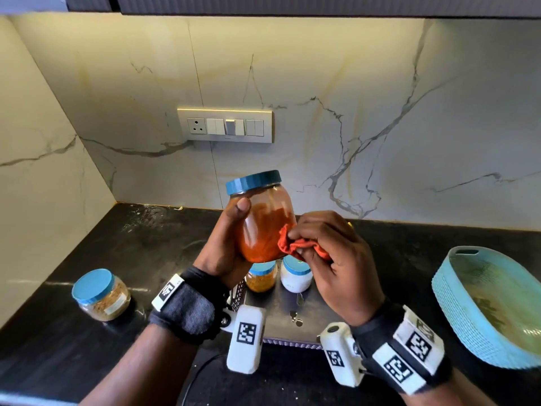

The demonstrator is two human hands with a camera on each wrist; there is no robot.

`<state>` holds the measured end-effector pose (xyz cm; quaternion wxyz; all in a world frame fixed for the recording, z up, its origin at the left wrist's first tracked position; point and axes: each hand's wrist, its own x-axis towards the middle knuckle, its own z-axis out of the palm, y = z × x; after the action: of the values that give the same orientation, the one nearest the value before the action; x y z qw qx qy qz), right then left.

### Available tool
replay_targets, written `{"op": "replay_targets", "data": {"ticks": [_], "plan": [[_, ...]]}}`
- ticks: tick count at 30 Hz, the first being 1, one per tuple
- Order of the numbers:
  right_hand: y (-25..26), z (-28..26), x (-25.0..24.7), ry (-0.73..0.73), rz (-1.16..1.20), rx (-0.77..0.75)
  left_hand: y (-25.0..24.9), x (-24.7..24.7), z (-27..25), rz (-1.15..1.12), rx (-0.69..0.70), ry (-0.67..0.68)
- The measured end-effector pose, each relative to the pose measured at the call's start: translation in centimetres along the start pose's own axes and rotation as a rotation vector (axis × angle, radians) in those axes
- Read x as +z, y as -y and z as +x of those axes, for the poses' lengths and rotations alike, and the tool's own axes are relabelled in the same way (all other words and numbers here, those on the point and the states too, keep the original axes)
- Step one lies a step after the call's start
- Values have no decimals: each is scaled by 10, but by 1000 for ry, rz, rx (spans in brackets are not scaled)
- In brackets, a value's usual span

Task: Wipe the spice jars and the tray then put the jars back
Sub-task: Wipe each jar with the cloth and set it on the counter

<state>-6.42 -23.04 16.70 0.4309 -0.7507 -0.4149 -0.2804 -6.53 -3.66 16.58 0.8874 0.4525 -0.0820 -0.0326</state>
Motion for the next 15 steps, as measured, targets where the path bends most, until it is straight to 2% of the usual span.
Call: {"op": "replay_targets", "data": {"ticks": [3,7,9,11,15], "plan": [[-6,4,-1,19,-70,-38,-1,-4,1,45,15,-36],[-8,3,5,165,-248,-138,11,-5,1,203,15,-183],[-9,5,5,194,-255,-173,19,-2,2,268,46,-249],[-15,17,4,137,-195,-125,22,4,2,251,60,-286],[-21,38,3,-35,-93,72,22,10,5,162,98,-260]]}}
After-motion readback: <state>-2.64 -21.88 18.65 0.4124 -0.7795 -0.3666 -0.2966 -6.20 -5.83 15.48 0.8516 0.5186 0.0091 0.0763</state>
